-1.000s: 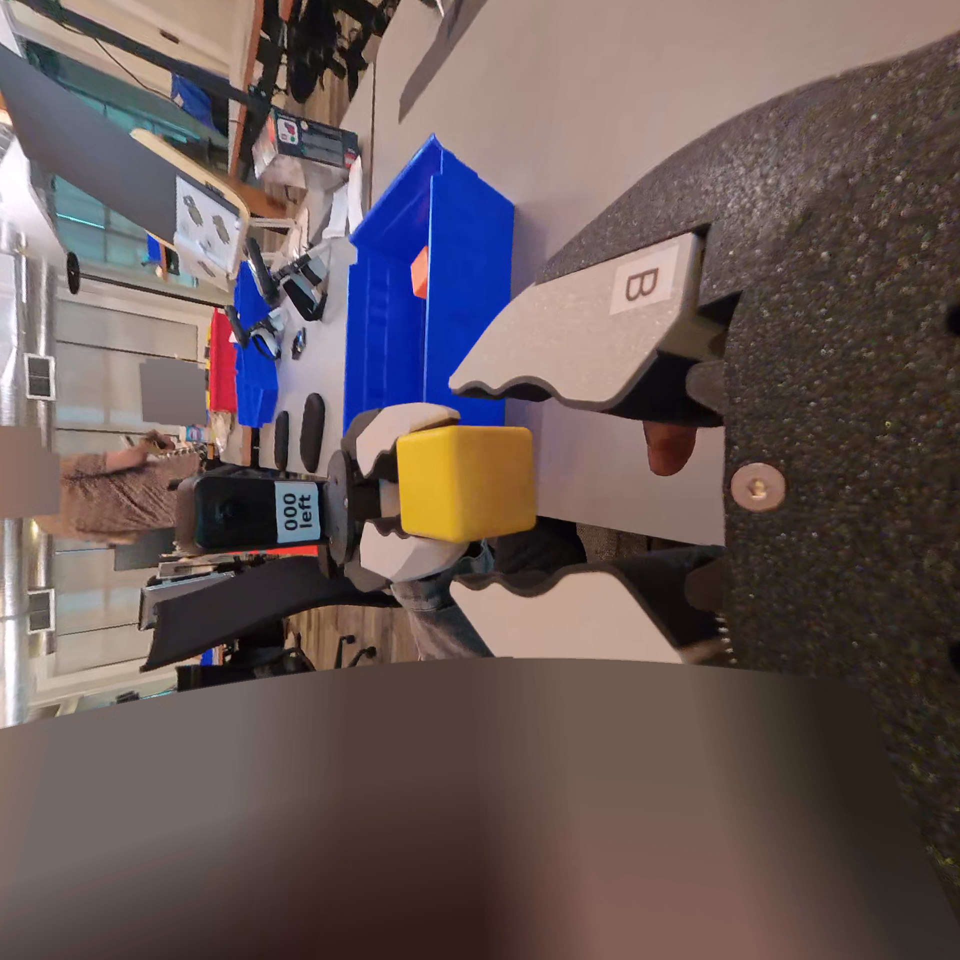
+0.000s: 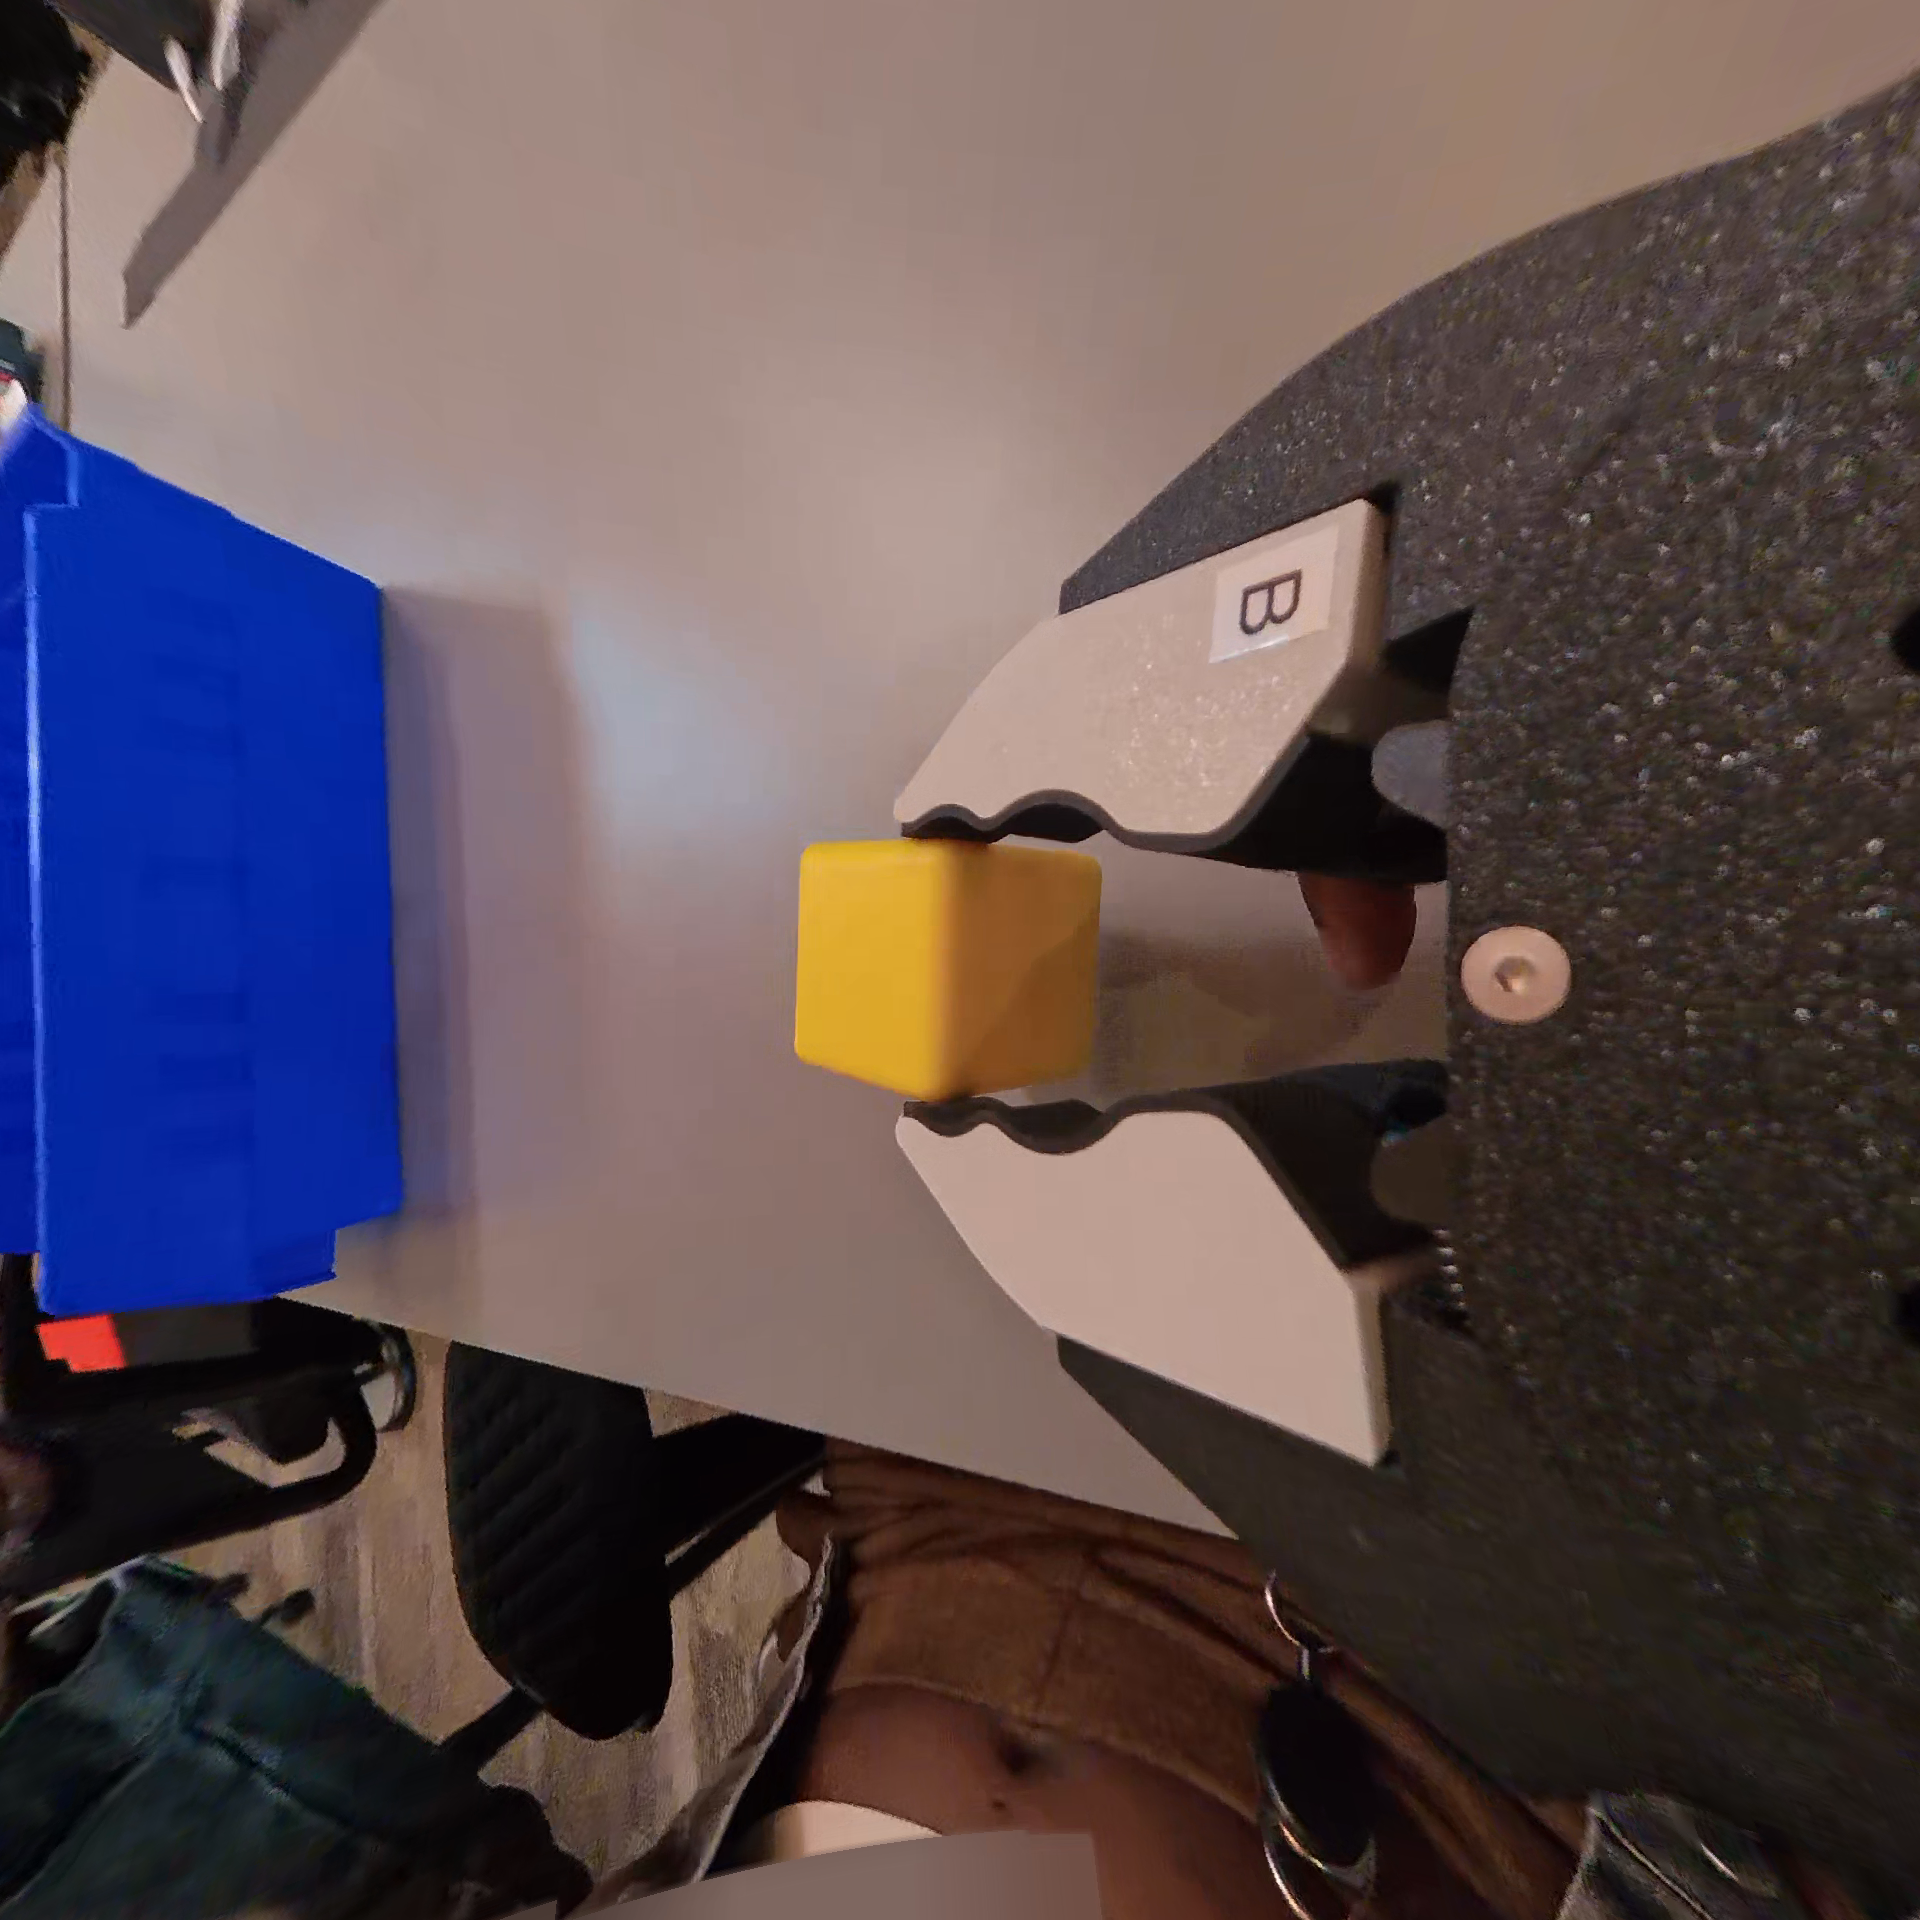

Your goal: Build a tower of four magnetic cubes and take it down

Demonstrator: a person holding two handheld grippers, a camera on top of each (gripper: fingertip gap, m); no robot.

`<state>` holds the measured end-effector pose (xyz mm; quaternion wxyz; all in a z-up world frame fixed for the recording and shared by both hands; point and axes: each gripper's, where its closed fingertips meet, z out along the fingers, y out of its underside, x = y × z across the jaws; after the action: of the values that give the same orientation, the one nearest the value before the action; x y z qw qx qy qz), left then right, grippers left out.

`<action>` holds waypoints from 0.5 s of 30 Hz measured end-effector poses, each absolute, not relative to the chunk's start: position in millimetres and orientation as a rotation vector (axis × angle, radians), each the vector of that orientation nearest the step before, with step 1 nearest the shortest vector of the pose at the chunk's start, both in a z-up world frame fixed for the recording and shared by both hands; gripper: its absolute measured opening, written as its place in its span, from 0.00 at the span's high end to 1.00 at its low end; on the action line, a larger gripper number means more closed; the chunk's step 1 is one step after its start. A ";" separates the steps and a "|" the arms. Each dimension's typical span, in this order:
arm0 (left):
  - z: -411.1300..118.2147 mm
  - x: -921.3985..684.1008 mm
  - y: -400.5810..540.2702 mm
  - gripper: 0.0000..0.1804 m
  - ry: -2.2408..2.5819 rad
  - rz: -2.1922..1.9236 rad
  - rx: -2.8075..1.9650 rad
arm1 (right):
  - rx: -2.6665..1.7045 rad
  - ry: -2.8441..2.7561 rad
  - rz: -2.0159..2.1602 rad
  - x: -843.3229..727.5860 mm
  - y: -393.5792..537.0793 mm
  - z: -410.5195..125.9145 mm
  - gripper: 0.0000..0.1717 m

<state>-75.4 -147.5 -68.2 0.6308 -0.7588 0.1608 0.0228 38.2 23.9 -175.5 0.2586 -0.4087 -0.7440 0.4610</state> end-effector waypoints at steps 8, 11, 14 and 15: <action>-68.8 -93.5 -157.9 0.65 0.378 0.178 -1.782 | -1.121 -2.162 1.270 43.9 21.4 -196.5 0.72; -73.0 -104.4 -161.5 0.63 0.336 0.168 -1.834 | -1.111 -2.209 1.254 47.1 23.2 -202.9 0.72; -89.1 -116.2 -169.1 0.58 0.280 0.074 -1.968 | -1.084 -2.225 1.278 48.0 21.2 -204.8 0.72; -93.0 -122.8 -171.3 0.57 0.256 0.070 -2.001 | -1.078 -2.224 1.286 47.9 20.9 -204.7 0.72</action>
<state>-122.8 -171.3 -93.0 0.5325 -0.8391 0.1074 0.0294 47.9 20.9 -204.7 0.1765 -0.3808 -0.7857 0.4544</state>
